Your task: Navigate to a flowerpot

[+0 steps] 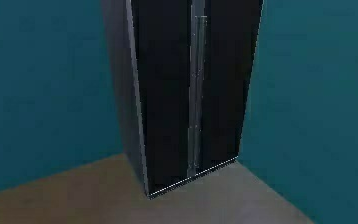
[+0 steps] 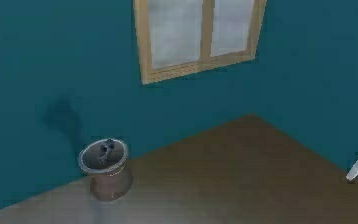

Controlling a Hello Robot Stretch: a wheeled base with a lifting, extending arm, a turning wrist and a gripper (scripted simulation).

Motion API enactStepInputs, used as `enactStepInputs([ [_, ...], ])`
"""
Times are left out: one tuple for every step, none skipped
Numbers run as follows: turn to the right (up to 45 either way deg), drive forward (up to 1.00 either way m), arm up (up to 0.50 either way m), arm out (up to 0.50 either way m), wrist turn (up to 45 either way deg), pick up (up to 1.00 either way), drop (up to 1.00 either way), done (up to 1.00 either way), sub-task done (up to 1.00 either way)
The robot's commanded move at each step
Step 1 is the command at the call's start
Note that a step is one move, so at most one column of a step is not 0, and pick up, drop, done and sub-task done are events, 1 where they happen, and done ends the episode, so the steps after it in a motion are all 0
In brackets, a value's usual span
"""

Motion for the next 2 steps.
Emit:
enactStepInputs([
  [45.0,0.00,0.00,0.00,0.0,0.00,0.00,0.00,0.00],
  [45.0,0.00,0.00,0.00,0.0,0.00,0.00,0.00,0.00],
])
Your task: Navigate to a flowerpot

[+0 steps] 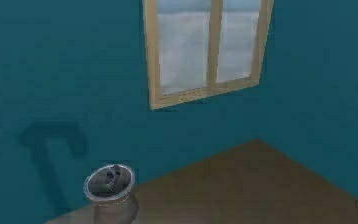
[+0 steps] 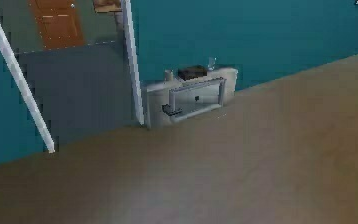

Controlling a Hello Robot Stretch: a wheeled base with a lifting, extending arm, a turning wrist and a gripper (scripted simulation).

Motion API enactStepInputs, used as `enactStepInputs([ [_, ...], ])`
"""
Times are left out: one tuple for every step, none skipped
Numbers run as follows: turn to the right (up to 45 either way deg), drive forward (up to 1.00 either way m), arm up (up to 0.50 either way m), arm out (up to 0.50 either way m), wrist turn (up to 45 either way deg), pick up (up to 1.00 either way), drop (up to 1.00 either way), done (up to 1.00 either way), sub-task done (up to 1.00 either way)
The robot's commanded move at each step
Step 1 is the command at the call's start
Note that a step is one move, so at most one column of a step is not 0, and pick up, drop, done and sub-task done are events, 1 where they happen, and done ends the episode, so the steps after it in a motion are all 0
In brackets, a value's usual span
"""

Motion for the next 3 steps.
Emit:
enactStepInputs([
  [45.0,0.00,0.00,0.00,0.0,0.00,0.00,0.00,0.00],
  [18.0,0.00,0.00,0.00,0.0,0.00,0.00,0.00,0.00],
  [0.0,1.00,0.00,0.00,0.0,0.00,0.00,0.00,0.00],
])
